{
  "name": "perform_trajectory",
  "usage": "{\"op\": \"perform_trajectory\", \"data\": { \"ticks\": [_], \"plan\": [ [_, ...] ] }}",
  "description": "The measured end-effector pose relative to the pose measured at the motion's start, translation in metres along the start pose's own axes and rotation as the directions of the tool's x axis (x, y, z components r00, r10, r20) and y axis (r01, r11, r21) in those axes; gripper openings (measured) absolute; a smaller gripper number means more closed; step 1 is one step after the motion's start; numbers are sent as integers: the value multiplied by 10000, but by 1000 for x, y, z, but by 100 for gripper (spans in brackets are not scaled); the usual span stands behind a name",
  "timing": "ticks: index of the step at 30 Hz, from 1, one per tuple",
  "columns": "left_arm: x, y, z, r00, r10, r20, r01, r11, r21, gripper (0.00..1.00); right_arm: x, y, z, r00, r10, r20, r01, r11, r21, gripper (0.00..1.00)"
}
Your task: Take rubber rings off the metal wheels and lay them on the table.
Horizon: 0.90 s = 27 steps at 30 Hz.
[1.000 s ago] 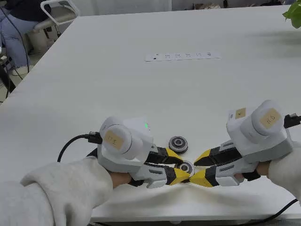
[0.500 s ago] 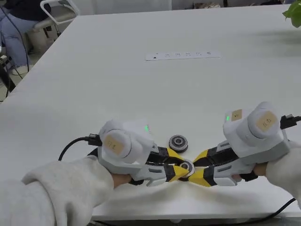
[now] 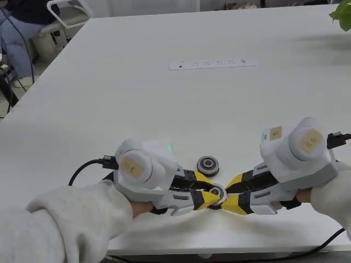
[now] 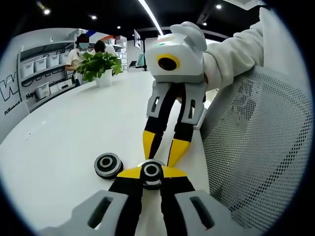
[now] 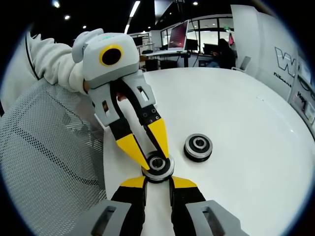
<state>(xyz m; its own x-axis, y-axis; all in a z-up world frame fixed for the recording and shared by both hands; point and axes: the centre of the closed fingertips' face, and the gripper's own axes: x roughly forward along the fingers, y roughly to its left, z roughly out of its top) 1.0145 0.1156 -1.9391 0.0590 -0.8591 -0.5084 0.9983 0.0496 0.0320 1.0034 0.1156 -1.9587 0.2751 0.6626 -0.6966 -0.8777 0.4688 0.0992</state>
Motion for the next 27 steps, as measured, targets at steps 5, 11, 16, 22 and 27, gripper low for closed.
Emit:
{"op": "perform_trajectory", "data": {
  "ticks": [5, 11, 16, 22, 27],
  "plan": [
    [0, 0, 0, 10000, 1, 19, -1, 10000, -2, 7, 2, -1, 2, 9999, -56, 152, 48, 9985, 548, 27],
    [0, 0, 0, 10000, 8, 59, -8, 10000, -3, 8, 7, 0, 5, 9996, -146, 227, 141, 9996, 225, 24],
    [0, 0, 0, 10000, 5, 83, -5, 10000, 11, 8, 5, 0, 5, 9996, -214, 164, 216, 9997, -97, 23],
    [0, 0, 0, 10000, 13, 99, -13, 10000, 12, 8, 5, 0, 5, 9997, -211, 95, 215, 9990, -398, 22],
    [0, 0, 0, 9999, 12, 169, -11, 10000, -27, 8, 2, 0, 3, 9999, -159, 48, 160, 9994, -316, 20]
  ]
}}
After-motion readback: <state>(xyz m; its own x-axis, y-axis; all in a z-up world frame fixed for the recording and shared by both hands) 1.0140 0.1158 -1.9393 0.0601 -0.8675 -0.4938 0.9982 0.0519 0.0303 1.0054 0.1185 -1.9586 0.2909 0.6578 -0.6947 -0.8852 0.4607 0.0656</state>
